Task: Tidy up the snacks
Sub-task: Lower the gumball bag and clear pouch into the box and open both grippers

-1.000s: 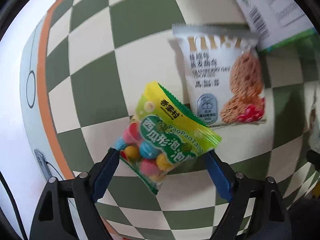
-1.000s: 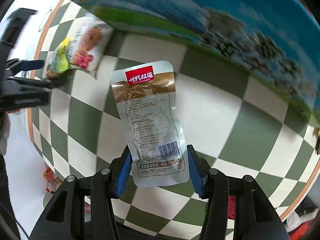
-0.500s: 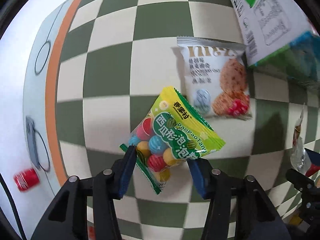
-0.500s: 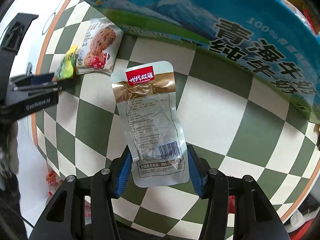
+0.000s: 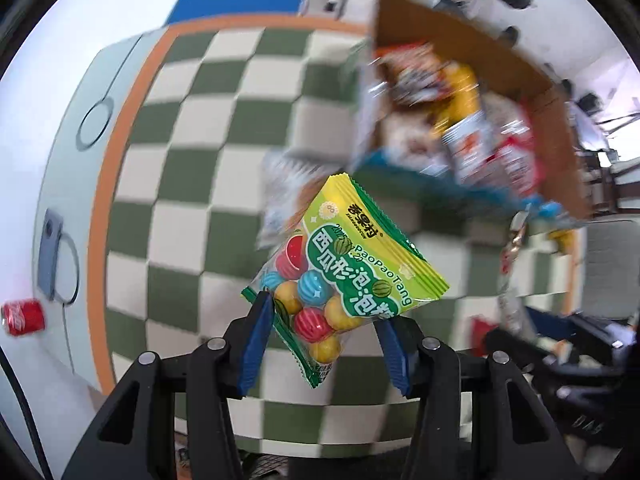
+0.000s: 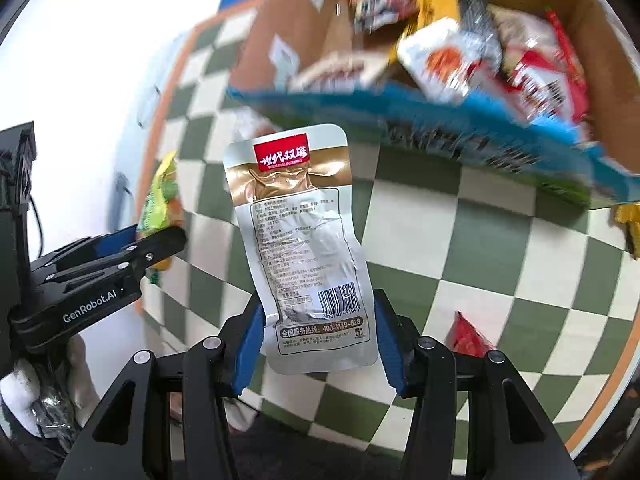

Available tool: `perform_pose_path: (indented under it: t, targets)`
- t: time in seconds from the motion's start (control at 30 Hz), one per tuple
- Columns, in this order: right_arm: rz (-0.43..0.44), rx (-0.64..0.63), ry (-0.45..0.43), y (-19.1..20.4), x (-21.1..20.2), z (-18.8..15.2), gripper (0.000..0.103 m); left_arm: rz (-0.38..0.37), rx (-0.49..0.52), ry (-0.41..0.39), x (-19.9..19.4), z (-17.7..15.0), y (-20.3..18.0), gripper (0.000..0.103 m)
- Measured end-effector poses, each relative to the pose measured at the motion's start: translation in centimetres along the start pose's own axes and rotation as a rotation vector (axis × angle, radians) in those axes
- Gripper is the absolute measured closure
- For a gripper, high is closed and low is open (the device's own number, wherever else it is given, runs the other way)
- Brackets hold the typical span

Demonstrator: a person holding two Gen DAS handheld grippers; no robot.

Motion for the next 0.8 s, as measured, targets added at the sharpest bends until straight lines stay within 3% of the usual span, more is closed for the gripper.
perform_pose_path:
  t: [0.07, 0.2, 0.4, 0.67, 0.8]
  targets:
    - [0.020, 0.015, -0.043, 0.0, -2.7, 0.9, 0.049, -0.037, 0.006, -0.022, -1.9, 2.7, -3.1, 0.055]
    - [0.046, 0.078, -0.143, -1.3, -7.2, 3.9, 0.049, -0.060, 0.060, -0.035, -1.8, 8.0, -7.7, 0.054]
    - [0.028, 0.168, -0.203, -2.1, -5.8, 9.4, 0.049, -0.061, 0.088, 0.059, 1.5, 14.9, -11.9, 0.054]
    - [0.078, 0.301, -0.146, -3.4, -1.0, 13.0, 0.049, -0.019, 0.082, 0.226, 8.0, 16.5, -12.1, 0.054]
    - [0.099, 0.336, -0.103, -3.8, 2.2, 13.5, 0.048, -0.007, 0.082, 0.262, 9.5, 16.6, -12.1, 0.054]
Point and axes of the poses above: each gripper's, at about its wrist camera, not at the fingertips, and x roughly the way its jaws point, y to its left, z to its top, the point moved 8 cm from there along x, roughly the way its jaws point, and after that the axes turned 7 degrees about -y, right-handed, at the moved point
